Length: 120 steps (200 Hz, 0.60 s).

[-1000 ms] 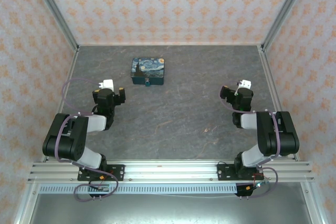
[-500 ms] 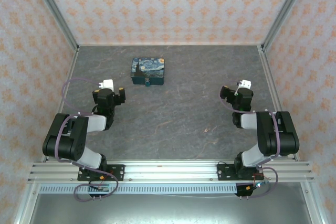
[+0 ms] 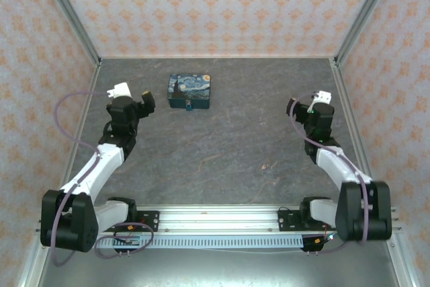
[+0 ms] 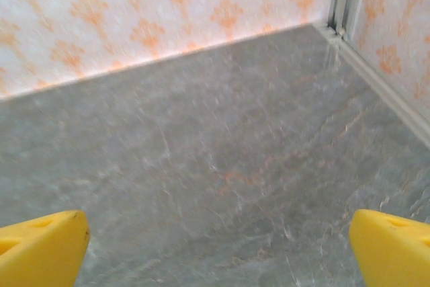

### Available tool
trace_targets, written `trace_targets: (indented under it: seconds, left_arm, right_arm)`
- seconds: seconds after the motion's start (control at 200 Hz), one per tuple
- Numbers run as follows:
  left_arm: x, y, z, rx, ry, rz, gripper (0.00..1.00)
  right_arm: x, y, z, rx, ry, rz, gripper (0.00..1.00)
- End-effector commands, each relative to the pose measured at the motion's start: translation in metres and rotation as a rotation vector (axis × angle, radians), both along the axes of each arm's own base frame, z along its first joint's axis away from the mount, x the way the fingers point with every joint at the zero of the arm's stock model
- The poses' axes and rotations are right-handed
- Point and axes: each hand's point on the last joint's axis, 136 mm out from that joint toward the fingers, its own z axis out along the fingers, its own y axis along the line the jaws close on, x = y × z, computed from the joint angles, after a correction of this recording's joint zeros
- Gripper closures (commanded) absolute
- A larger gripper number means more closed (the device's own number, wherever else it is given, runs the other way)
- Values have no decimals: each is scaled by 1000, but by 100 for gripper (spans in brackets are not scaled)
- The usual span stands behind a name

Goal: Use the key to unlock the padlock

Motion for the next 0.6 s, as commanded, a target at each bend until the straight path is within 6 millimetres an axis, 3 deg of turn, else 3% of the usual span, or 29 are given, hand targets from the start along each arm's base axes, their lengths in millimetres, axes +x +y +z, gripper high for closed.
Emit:
trace_targets:
  seconds: [0.0, 0.15, 0.255, 0.39, 0.596]
  left_arm:
    - [-23, -30, -34, -261, 215, -51, 0]
    - [-36, -92, -31, -395, 249, -234, 0]
    - [-50, -132, -29, -444, 260, -338, 0]
    - [-67, -170, -36, -539, 250, -410, 0]
    - [-76, -192, -47, -568, 236, -422, 0]
  right_arm:
    - [-30, 19, 2, 79, 135, 50, 1]
    - [-69, 46, 12, 163, 236, 106, 4]
    - [-100, 63, 0, 227, 360, 140, 9]
    - [-134, 83, -33, 279, 531, 165, 18]
    - [-176, 109, -93, 264, 750, 204, 31]
